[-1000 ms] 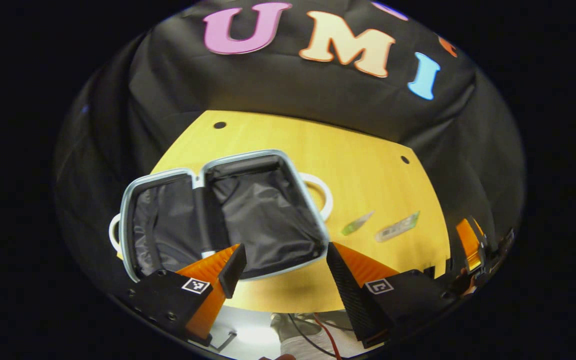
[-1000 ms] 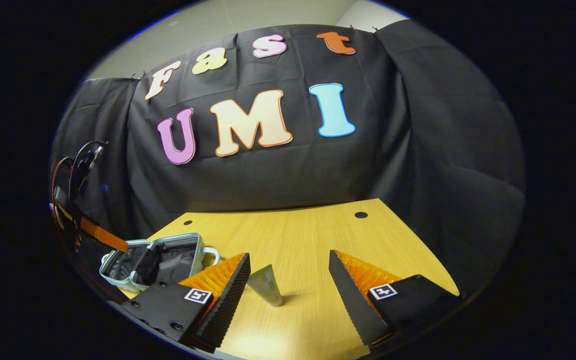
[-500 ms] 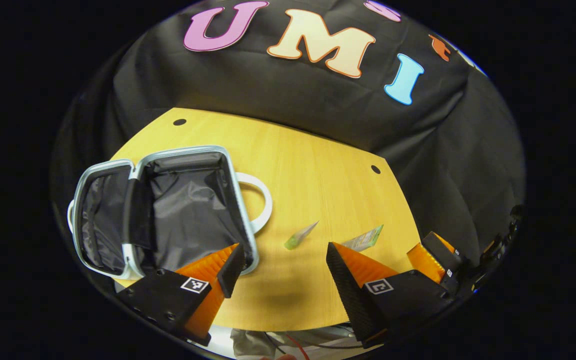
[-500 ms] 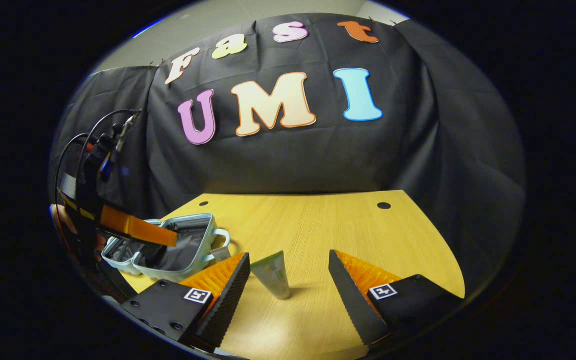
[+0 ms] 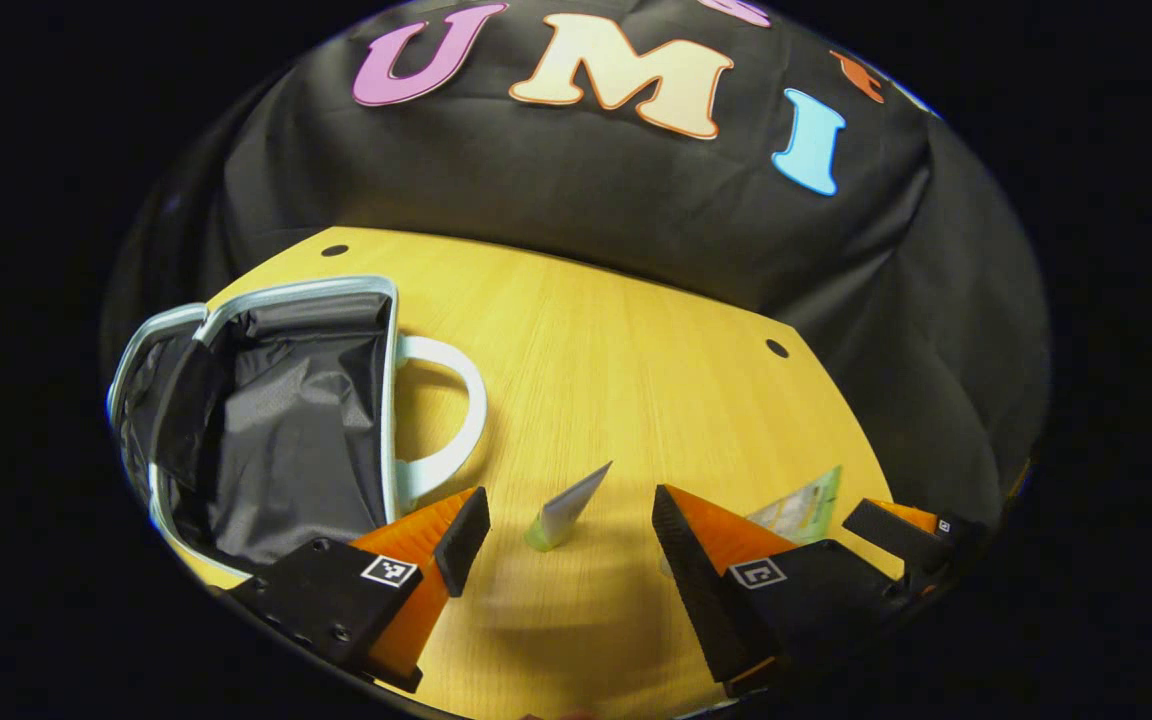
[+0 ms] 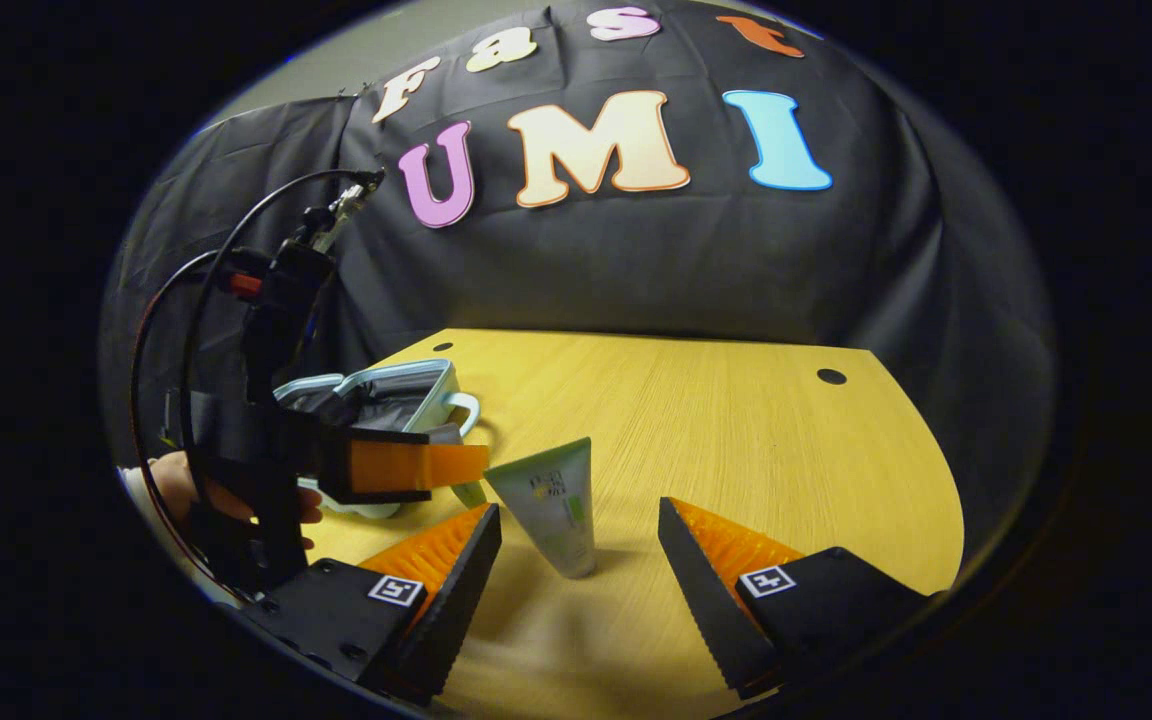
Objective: First open the suitcase, pack the skin care products into it, and then close the suitcase.
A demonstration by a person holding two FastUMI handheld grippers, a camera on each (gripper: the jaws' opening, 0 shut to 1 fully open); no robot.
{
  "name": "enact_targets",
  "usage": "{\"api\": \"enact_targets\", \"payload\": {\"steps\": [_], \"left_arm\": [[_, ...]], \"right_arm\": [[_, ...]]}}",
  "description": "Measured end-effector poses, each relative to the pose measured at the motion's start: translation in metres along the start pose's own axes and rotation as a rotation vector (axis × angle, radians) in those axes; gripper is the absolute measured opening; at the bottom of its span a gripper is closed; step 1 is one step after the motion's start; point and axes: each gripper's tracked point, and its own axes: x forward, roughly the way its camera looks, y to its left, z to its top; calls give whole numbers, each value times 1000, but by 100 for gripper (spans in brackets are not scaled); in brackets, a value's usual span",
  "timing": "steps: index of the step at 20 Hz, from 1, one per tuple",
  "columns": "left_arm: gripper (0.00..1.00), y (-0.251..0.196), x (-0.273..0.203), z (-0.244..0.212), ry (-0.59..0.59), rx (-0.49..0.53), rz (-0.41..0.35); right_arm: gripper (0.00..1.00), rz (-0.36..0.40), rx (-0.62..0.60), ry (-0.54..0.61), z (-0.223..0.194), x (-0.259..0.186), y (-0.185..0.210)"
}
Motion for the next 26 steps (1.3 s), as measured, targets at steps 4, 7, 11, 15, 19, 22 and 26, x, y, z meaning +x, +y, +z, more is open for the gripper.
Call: {"api": "enact_targets", "payload": {"steps": [4, 7, 11, 15, 19, 22, 26], "left_arm": [[95, 7, 15, -4, -53, 6, 50], [86, 5, 27, -5, -77, 12, 59], [40, 8, 38, -14, -76, 18, 81], [19, 2, 37, -15, -100, -18, 59], [16, 0, 24, -10, -107, -24, 47], [16, 2, 14, -4, -119, -15, 40], [16, 6, 4, -1, -122, -23, 37]], "right_arm": [[98, 36, -35, 32, -14, 12, -8], [94, 56, -50, 50, -22, 21, -9], [99, 87, -59, 79, -34, 31, -6], [98, 117, -79, 93, -43, 44, -2], [95, 146, -73, 99, -47, 55, 5], [99, 161, -45, 88, -47, 65, 12], [90, 163, -43, 58, -43, 74, 17]]}}
